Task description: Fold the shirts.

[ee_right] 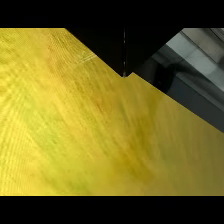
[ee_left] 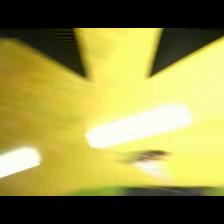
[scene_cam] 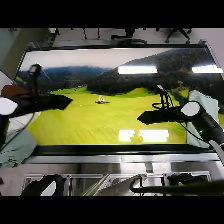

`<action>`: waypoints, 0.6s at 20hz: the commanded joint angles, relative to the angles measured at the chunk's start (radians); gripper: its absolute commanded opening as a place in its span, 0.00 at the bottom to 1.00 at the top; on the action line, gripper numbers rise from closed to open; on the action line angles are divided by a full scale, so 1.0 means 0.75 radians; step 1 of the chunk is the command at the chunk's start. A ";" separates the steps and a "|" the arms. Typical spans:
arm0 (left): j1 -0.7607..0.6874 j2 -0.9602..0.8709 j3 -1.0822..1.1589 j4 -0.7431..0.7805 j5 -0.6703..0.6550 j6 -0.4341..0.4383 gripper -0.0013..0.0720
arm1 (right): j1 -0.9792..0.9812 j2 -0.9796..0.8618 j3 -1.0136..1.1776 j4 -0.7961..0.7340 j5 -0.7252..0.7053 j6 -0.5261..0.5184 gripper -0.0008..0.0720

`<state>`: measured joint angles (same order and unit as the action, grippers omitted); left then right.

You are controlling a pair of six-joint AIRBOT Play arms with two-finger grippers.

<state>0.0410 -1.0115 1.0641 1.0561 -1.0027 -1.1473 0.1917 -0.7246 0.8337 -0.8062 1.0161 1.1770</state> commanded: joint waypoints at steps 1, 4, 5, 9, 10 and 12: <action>0.262 -0.259 0.240 0.570 0.144 -0.058 0.98 | 0.001 -0.007 -0.001 -0.001 -0.015 -0.001 0.04; 0.490 -0.590 0.453 0.628 0.199 -0.059 0.98 | 0.001 -0.026 -0.001 -0.003 -0.014 -0.001 0.04; 0.544 -0.682 0.515 0.625 0.196 -0.069 0.98 | 0.001 -0.038 -0.001 -0.003 -0.014 -0.001 0.04; 0.687 -1.041 0.750 0.625 0.184 -0.088 0.98 | 0.001 -0.097 -0.001 -0.002 -0.015 -0.001 0.04; 0.697 -1.112 0.799 0.625 0.175 -0.088 0.98 | 0.001 -0.109 -0.001 -0.001 -0.022 -0.001 0.04; 0.702 -1.226 0.883 0.627 0.152 -0.088 0.98 | 0.001 -0.123 -0.001 -0.001 -0.044 -0.001 0.04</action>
<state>0.5320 -1.7874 1.6245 1.5055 -0.8757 -1.2087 0.1917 -0.7967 0.8337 -0.8082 0.9993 1.1767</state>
